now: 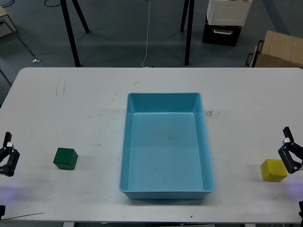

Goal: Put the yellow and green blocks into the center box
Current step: 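Move the right gripper down over the yellow cube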

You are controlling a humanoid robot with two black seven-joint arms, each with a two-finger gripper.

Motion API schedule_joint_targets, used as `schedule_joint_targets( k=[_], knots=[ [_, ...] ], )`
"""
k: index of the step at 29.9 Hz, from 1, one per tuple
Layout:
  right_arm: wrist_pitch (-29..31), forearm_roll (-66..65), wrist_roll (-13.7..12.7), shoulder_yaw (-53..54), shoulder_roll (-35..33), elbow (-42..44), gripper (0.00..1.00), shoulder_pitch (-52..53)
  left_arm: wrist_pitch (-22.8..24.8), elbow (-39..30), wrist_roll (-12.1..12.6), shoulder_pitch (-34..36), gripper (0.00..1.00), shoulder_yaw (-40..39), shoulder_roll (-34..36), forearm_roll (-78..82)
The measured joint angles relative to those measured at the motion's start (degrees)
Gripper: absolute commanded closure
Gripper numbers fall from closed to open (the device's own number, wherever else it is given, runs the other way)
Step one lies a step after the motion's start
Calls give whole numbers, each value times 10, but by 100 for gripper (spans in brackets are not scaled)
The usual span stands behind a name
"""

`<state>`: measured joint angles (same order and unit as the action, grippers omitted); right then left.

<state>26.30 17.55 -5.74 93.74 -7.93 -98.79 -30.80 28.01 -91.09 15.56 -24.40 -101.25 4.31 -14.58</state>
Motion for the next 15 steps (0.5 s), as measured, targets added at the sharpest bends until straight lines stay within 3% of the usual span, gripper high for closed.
schedule_joint_targets(
  k=[4, 7, 9, 15],
  knots=[
    [0, -9, -22, -10, -14, -3, 0, -10, 0, -1, -14, 4, 0, -2, 0, 4],
    [-4, -20, -51, -15, -51, -4, 0, -13, 0, -1, -65, 9, 0, -3, 5, 13],
    [-16, -23, -62, -16, -92, -4, 0, -12, 0, -1, -82, 16, 0, -2, 13, 17],
    [-47, -26, -91, 3, -278, 0, 0, 15, 0, -1, -77, 35, 0, 0, 21, 21]
  ],
)
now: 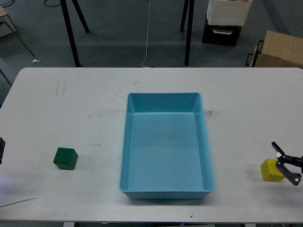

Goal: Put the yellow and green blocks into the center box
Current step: 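Move the right gripper down over the yellow cube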

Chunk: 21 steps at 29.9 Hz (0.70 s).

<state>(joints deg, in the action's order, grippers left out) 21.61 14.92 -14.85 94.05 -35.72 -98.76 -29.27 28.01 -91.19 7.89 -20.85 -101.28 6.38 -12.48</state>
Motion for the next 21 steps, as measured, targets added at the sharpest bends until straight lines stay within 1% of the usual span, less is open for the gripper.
schedule_joint_targets(
  k=[5, 8, 10, 12, 15, 18, 21],
  knots=[
    [-2, -4, -36, 0, -193, 17, 0, 66, 0, 1, 8, 10, 0, 8, 0, 1],
    [3, -35, -56, -43, -288, 27, 0, 136, 0, 1, 8, 16, 0, 15, 0, 2],
    [4, -81, -64, -98, -332, 34, 0, 201, 0, 1, 8, 19, 0, 18, -1, 2],
    [11, -147, -81, -180, -351, 36, 0, 288, 0, 0, 6, 24, 0, 27, -1, 3],
    [18, -218, -103, -318, -354, 42, 0, 421, 0, 0, 3, 28, 0, 37, -2, 3],
    [19, -247, -121, -470, -340, 52, 0, 554, 0, 0, 2, 30, 0, 39, -4, 3],
    [22, -280, -130, -623, -314, 56, 0, 679, 0, 0, 1, 31, 0, 45, -5, 3]
  ],
)
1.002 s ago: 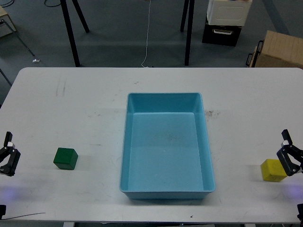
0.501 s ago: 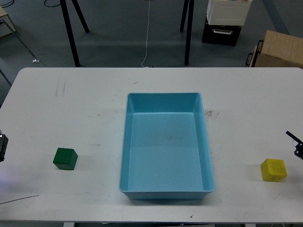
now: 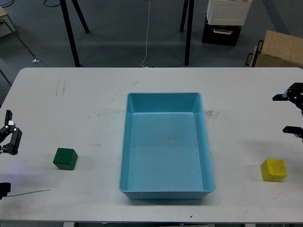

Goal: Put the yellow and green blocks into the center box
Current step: 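Move the right gripper down over the yellow cube, then grasp the yellow cube with the right gripper and lift it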

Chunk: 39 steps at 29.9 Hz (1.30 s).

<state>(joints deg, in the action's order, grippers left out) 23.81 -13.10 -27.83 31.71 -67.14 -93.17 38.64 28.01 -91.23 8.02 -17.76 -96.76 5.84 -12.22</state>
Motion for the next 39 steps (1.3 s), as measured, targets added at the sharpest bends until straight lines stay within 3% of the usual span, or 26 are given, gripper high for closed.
schedule_joint_targets(
  k=[6, 11, 19, 33, 36, 37, 39],
  knots=[
    [37, -138, -2, -276, 55, -1, 0, 206, 0, 0, -2, 13, 0, 30, 0, 1],
    [42, -198, -2, -397, 79, -2, 0, 310, 0, 1, -2, 23, 0, 38, 0, 1],
    [42, -317, -2, -436, 82, 1, 0, 324, 0, 8, -2, 27, 0, 39, 0, 1],
    [42, -340, -2, -443, 118, 39, 2, 254, 0, 24, -4, 40, 0, 61, -3, 26],
    [42, -339, -2, -438, 129, 54, 13, 239, 0, 25, -4, 40, 0, 62, -3, 26],
    [42, -339, -2, -437, 132, 55, 25, 236, 0, 26, -4, 41, 0, 62, -3, 26],
    [42, -337, -2, -436, 139, 56, 63, 230, 0, 28, -4, 41, 0, 63, -4, 26]
  ],
)
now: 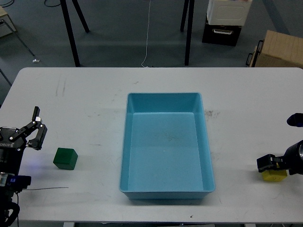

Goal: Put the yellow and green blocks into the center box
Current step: 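Grasp the yellow cube with the right gripper and lift it, then carry the yellow cube into the blue tray and release it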

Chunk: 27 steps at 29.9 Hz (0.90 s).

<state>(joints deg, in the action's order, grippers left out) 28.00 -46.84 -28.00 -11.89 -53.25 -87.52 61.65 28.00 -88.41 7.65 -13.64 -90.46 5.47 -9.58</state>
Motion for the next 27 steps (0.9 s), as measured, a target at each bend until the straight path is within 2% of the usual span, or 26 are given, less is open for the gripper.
schedule_joint_targets(
  k=[1, 3, 5, 13, 17, 22, 24, 27],
  knots=[
    [0, 0, 0, 0, 2, 0, 75, -3, 0, 1, 0, 0, 0, 0, 0, 0],
    [0, 1, 0, 2, 2, -1, 91, -7, 0, 1, 0, 0, 0, 1, 0, 0],
    [0, 1, 0, 6, 2, -2, 100, -9, 0, 2, 0, 0, 0, 1, 0, 0],
    [0, 8, 0, 56, 1, -30, 100, -3, 0, 2, 0, 0, 0, 1, -7, 0],
    [0, 47, 0, 72, 32, -38, 100, 50, -3, 2, 0, -1, 0, 1, -8, 1],
    [0, 153, 0, 33, 145, -11, 100, 228, -4, 1, 0, -1, 0, 1, -7, 0],
    [0, 185, 0, -4, 224, 24, 100, 292, -5, 1, 0, -1, 0, 0, -7, 0],
    [-19, 199, 0, -62, 361, 82, 100, 321, -5, 1, -1, 0, 0, 1, -9, 0]
  ],
)
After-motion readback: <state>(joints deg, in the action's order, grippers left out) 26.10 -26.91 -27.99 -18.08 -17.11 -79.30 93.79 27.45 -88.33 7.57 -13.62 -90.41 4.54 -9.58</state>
